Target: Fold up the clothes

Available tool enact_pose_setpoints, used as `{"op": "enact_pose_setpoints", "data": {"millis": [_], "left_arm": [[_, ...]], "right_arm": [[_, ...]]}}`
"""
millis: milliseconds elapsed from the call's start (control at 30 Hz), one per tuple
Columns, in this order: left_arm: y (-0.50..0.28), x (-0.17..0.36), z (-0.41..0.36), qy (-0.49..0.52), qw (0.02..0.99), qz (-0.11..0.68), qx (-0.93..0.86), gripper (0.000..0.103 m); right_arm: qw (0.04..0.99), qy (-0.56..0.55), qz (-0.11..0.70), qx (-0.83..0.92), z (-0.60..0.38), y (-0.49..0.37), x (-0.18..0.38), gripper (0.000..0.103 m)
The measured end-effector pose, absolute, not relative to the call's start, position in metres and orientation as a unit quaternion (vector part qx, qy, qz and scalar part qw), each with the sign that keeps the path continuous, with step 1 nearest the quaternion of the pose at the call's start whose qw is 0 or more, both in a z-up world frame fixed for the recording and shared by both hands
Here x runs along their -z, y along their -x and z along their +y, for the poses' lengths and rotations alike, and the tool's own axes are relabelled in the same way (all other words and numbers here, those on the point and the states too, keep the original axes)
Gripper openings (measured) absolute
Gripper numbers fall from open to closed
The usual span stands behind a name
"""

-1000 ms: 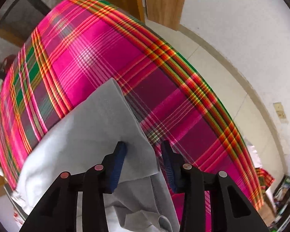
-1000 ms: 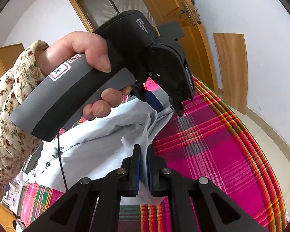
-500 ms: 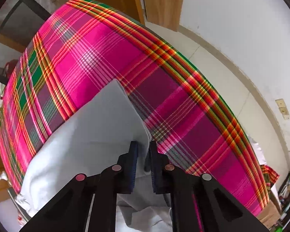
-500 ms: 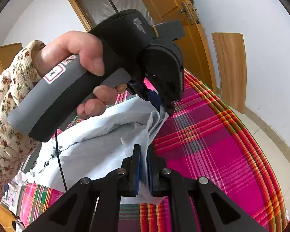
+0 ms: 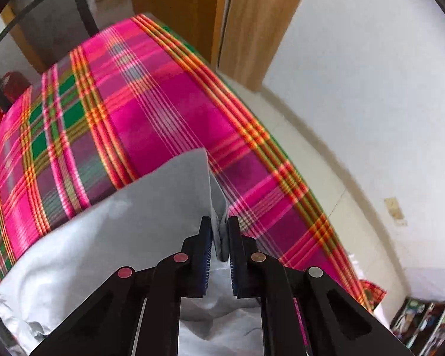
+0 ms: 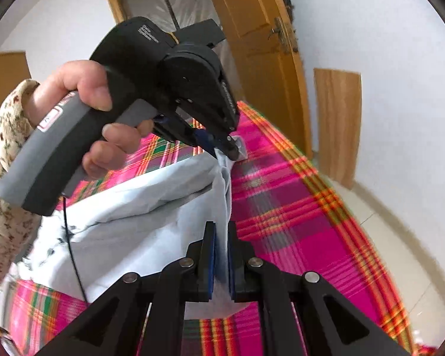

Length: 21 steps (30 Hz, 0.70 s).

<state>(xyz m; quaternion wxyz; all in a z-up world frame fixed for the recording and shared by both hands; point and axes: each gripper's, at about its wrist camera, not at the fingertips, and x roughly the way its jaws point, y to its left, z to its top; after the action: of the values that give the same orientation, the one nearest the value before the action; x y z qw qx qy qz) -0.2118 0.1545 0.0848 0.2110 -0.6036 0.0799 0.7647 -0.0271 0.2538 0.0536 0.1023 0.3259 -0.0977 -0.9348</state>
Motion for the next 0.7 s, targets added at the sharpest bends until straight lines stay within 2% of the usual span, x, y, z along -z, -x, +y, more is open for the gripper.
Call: {"op": "enact_pose_setpoints", "data": {"millis": [267, 700], "left_arm": [[0.230, -0.062, 0.163, 0.601, 0.227, 0.041, -0.765, 0.011], [0.216, -0.081, 0.073, 0.595, 0.222, -0.016, -0.773, 0.011]], "right_arm": [[0.081, -0.326, -0.037, 0.941, 0.224, 0.028, -0.063, 0.007], [0.116, -0.313, 0.025, 0.942, 0.158, 0.012, -0.085, 0.007]]}}
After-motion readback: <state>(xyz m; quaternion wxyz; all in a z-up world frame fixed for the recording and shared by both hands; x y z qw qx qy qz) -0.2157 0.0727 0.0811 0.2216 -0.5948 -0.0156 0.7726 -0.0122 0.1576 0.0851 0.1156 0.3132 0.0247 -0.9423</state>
